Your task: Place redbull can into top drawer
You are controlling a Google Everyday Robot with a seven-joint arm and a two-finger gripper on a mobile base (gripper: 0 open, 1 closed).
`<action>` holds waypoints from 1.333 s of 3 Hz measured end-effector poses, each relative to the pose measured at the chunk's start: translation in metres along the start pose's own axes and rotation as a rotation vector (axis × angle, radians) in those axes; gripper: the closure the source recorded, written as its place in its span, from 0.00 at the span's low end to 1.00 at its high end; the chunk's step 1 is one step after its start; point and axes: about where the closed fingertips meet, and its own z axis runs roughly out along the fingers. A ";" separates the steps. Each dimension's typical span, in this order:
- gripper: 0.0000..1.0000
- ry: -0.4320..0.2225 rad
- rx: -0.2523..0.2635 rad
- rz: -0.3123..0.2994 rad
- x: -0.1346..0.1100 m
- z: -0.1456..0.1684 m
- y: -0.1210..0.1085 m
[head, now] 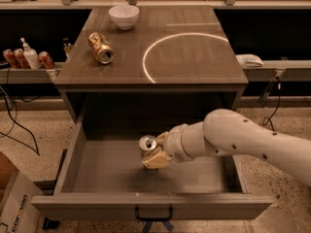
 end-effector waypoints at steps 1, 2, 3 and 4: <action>0.81 -0.063 0.042 -0.003 0.014 0.008 -0.009; 0.59 -0.081 0.074 -0.002 0.021 0.013 -0.015; 0.35 -0.082 0.074 -0.003 0.020 0.013 -0.015; 0.12 -0.081 0.071 -0.005 0.019 0.014 -0.014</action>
Offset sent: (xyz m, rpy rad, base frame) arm 0.0212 -0.0190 -0.0333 0.0713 -0.1127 -0.0875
